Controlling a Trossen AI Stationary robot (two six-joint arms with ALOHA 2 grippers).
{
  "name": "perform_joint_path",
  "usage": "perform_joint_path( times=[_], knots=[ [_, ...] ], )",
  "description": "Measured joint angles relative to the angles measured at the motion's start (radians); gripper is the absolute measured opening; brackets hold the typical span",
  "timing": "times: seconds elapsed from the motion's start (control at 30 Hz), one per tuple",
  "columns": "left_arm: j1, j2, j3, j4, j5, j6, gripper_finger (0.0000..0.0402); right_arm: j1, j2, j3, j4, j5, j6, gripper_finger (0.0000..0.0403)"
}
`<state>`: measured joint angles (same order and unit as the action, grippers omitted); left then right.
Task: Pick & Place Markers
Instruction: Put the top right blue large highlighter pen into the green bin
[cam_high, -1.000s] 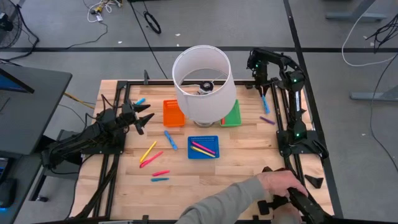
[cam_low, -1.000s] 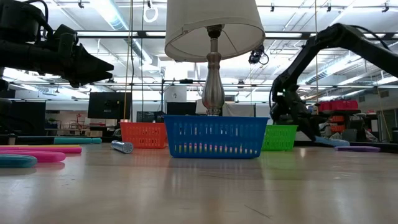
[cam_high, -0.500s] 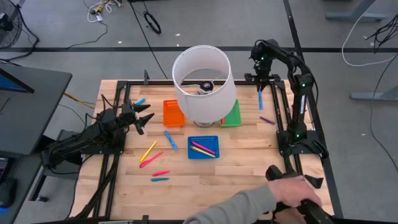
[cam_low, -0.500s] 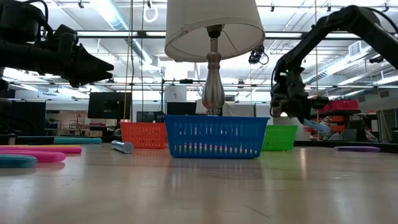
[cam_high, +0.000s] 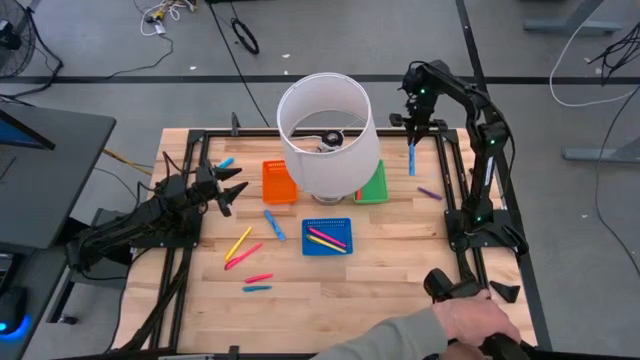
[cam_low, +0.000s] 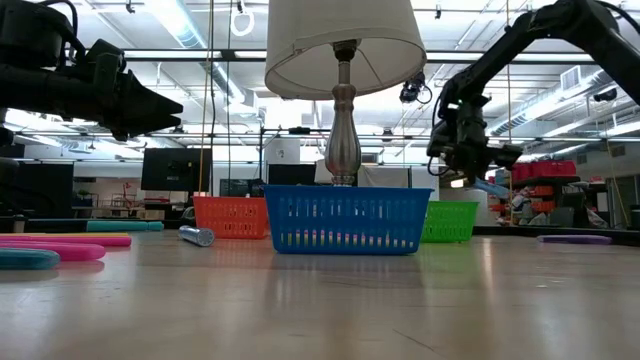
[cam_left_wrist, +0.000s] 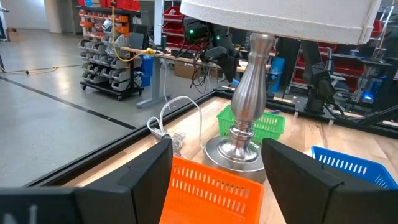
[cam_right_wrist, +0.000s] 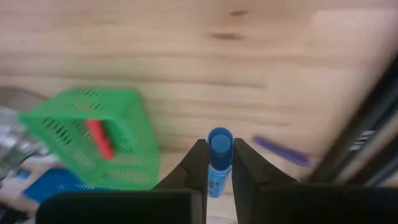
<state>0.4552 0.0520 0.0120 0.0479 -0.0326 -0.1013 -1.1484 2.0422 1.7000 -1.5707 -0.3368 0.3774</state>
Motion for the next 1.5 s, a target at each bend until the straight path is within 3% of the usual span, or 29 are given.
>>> perform_joint_path(
  times=[0.17, 0.47, 1.07, 1.5],
  knots=[
    [0.000, 0.000, 0.000, 0.000, 0.000, 0.000, 0.0252, 0.038, 0.000, 0.000, 0.000, -0.029, 0.003, 0.0035],
    [0.000, 0.000, 0.000, 0.000, 0.000, 0.000, 0.0252, 0.100, 0.000, 0.000, 0.000, -0.193, -0.011, 0.0035],
    [0.000, 0.000, 0.000, 0.000, 0.000, 0.000, 0.0252, 0.228, 0.096, 0.000, 0.021, -0.309, 0.007, 0.0035],
    [0.000, 0.000, 0.000, 0.000, 0.000, 0.000, 0.0252, 0.268, 0.129, 0.000, 0.179, -0.381, 0.097, 0.0035]
  ],
)
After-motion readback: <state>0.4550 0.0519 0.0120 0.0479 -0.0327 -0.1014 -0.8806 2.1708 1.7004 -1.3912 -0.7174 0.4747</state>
